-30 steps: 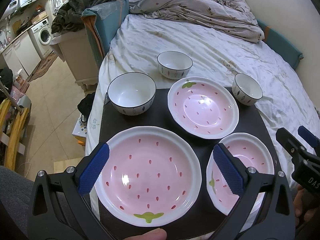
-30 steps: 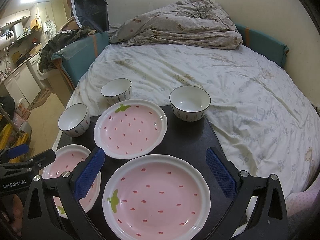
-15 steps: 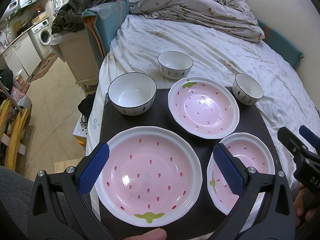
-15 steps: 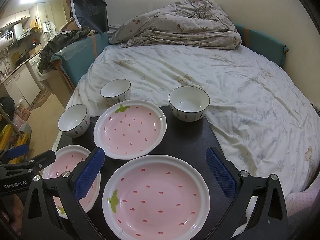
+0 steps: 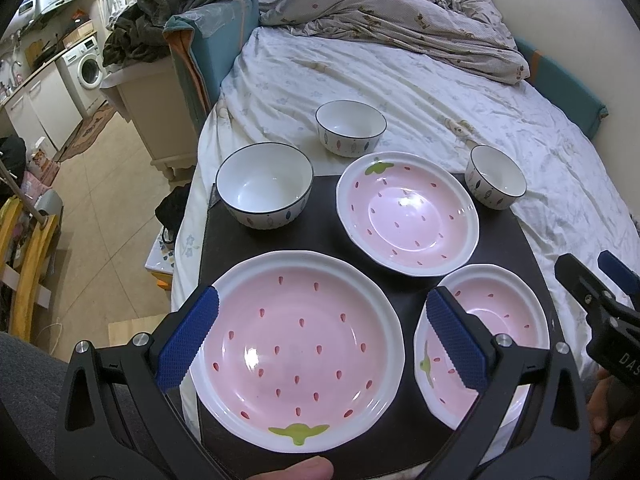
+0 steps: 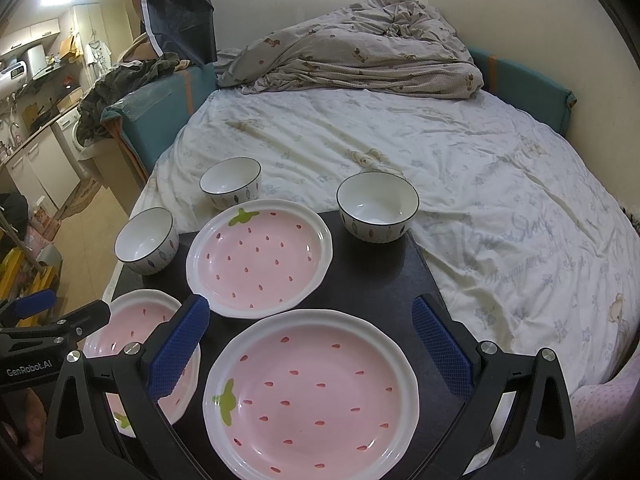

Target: Organize plates and bowls

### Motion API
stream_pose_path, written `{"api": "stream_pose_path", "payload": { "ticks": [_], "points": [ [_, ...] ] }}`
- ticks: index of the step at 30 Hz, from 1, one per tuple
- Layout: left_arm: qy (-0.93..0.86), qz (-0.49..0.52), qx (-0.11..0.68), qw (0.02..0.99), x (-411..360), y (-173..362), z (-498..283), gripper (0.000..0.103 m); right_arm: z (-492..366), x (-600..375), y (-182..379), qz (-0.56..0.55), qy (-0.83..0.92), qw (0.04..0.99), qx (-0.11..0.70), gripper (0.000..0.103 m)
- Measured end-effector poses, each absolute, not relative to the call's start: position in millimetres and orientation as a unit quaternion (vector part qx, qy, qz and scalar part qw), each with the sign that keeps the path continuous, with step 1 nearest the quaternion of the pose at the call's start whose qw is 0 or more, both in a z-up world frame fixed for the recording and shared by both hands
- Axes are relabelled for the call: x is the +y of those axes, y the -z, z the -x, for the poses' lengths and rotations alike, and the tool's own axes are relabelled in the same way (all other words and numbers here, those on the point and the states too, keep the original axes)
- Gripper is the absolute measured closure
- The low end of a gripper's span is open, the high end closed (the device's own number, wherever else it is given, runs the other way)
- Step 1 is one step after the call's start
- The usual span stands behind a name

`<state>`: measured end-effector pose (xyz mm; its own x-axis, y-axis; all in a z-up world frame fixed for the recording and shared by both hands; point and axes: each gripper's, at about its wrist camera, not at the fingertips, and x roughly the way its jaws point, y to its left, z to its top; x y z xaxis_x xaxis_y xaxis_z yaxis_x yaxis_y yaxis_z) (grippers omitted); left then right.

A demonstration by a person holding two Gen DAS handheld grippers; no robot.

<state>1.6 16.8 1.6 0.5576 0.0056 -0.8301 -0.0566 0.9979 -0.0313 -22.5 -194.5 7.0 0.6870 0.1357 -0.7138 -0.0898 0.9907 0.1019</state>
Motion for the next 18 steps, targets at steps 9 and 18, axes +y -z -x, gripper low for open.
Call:
{"api": "stream_pose_path", "payload": {
  "ticks": [9,18],
  "points": [
    [-0.021,0.020,0.469,0.883,13.9,-1.3,-1.3,0.000,22.9,-196.7,-6.3,-0.028,-0.060,0.918,0.390,0.000],
    [-0.019,0.022,0.464,0.885,14.9,-6.7,-1.1,0.000,22.3,-199.5,-7.9,-0.033,-0.061,0.916,0.394,0.000]
  ]
}}
